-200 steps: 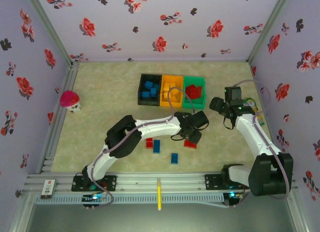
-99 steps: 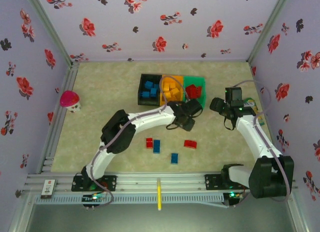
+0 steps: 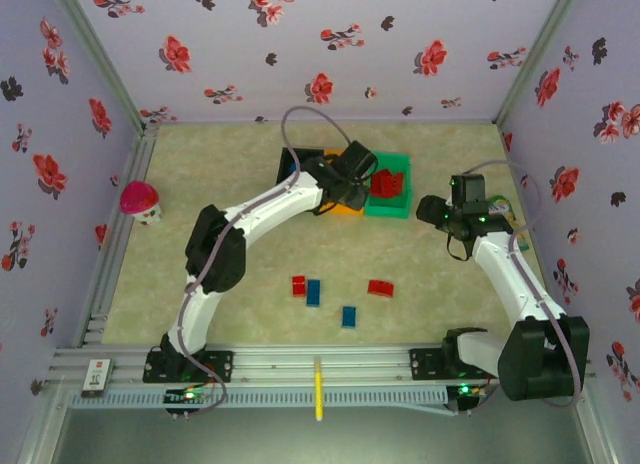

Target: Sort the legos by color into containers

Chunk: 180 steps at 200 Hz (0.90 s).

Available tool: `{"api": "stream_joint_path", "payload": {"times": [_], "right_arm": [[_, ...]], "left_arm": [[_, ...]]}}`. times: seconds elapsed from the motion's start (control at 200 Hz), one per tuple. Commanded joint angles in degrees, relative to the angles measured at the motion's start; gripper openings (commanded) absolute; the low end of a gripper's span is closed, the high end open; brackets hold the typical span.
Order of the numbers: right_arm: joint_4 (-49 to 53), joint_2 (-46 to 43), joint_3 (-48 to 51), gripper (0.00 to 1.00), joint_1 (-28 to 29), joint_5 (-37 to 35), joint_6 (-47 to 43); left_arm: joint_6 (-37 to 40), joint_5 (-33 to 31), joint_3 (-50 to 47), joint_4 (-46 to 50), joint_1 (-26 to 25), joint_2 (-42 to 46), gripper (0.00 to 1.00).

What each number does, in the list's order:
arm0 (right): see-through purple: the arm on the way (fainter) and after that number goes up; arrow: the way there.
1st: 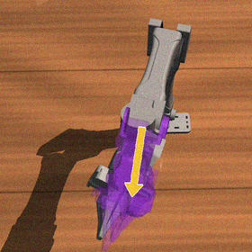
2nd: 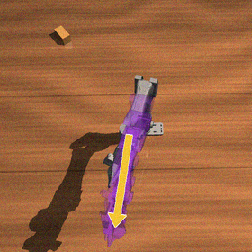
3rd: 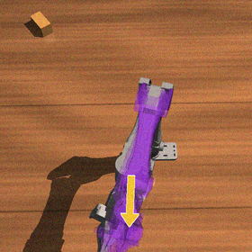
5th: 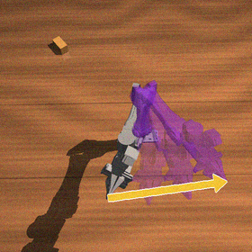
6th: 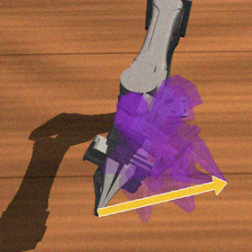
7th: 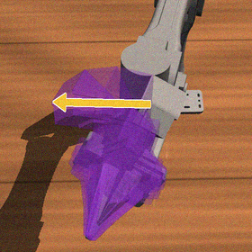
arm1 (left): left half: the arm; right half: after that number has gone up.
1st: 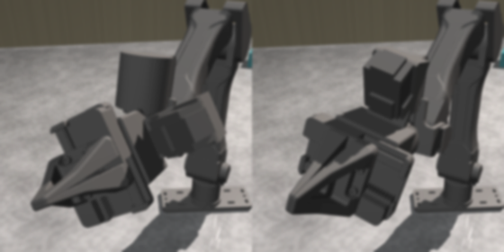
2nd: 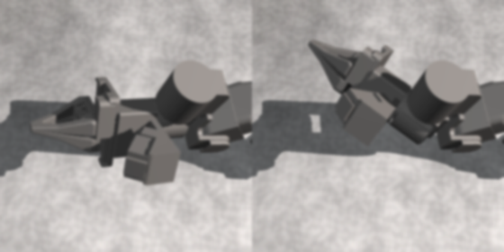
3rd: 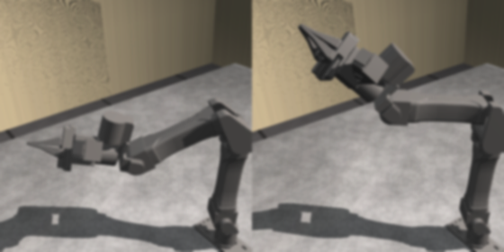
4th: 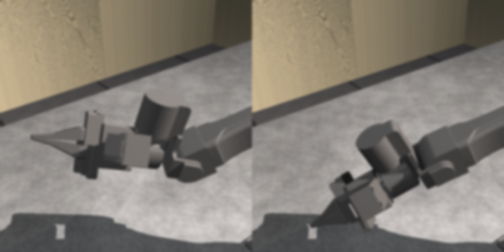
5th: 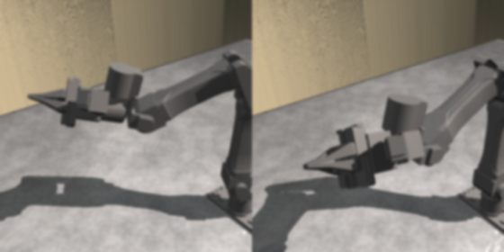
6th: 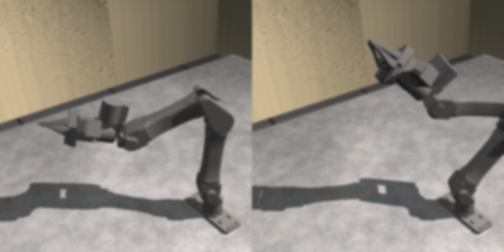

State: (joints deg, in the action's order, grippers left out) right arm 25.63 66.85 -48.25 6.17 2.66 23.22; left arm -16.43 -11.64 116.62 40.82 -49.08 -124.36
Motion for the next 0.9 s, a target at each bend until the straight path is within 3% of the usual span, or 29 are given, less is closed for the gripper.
{"api": "stream_joint_path", "payload": {"times": [0.0,0.2,0.335,0.435,0.895], "right_arm": [[2.08,-0.99,0.19,0.66,2.08,1.13,-1.27],[3.35,-1.18,0.26,0.66,7.48,-0.52,-0.91],[4.14,-0.84,0.85,0.66,10.68,-1.45,-0.64],[5.03,-0.92,1.64,0.66,11.92,-2.39,-0.48],[12.04,-2.11,6.92,0.68,18.69,0.11,3.90]], "left_arm": [[4.23,-0.99,4.16,0.14,1.55,-4.27,0.34],[6.23,-0.93,12.52,-0.15,3.67,-10.97,0.34],[7.09,-1.06,16.11,-0.88,4.45,-13.05,0.61],[7.40,-1.40,17.20,0.05,4.78,-12.49,0.69],[6.06,-4.80,-5.43,-3.04,5.08,9.30,0.70]]}}
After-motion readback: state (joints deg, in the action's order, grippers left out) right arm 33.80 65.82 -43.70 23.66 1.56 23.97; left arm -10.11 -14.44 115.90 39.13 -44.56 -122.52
